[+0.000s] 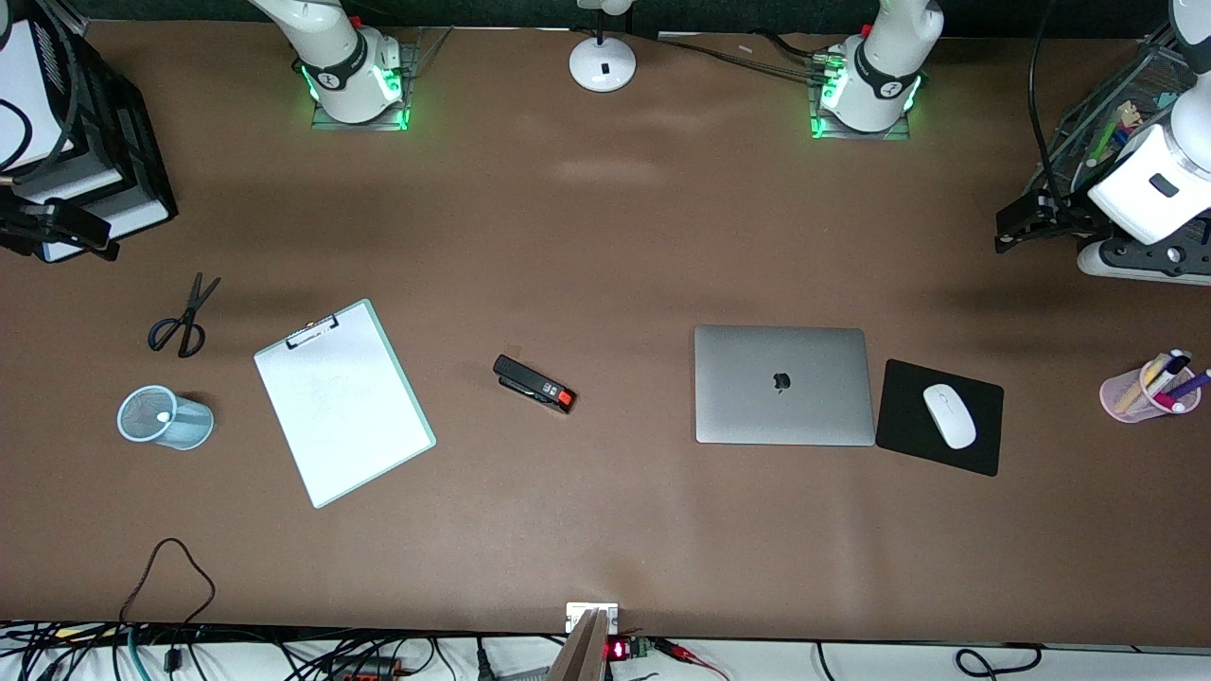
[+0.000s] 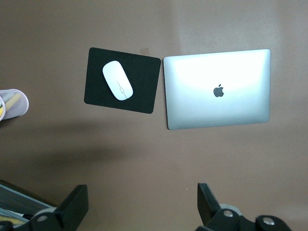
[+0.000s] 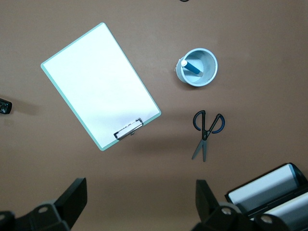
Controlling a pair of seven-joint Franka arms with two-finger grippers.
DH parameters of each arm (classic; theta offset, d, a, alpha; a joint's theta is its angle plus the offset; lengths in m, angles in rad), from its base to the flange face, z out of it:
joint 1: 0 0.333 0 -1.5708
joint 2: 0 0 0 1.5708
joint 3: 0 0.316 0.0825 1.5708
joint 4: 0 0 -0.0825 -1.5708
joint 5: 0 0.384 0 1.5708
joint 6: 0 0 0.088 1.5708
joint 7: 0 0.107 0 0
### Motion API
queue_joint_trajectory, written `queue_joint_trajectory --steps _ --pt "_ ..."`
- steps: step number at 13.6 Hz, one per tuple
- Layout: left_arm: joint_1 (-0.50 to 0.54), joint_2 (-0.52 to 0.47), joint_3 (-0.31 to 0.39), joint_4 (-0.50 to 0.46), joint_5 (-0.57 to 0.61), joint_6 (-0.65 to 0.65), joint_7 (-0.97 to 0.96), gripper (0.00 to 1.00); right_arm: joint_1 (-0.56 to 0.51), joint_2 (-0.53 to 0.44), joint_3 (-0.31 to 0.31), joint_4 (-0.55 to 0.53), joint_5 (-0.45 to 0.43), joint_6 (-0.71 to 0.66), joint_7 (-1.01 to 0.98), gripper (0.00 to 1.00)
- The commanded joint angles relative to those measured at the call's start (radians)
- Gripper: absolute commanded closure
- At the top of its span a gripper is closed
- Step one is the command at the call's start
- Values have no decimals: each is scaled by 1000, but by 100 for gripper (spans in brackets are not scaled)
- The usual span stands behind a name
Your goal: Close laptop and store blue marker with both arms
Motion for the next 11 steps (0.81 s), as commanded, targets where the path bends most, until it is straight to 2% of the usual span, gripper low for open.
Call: queue_joint_trajectory --steps 1,11 --pt "4 13 -4 44 -20 -22 19 0 -4 -85 5 -90 9 24 11 0" --pt "-2 14 -4 47 -20 -24 18 0 -6 -76 7 -35 7 -25 0 0"
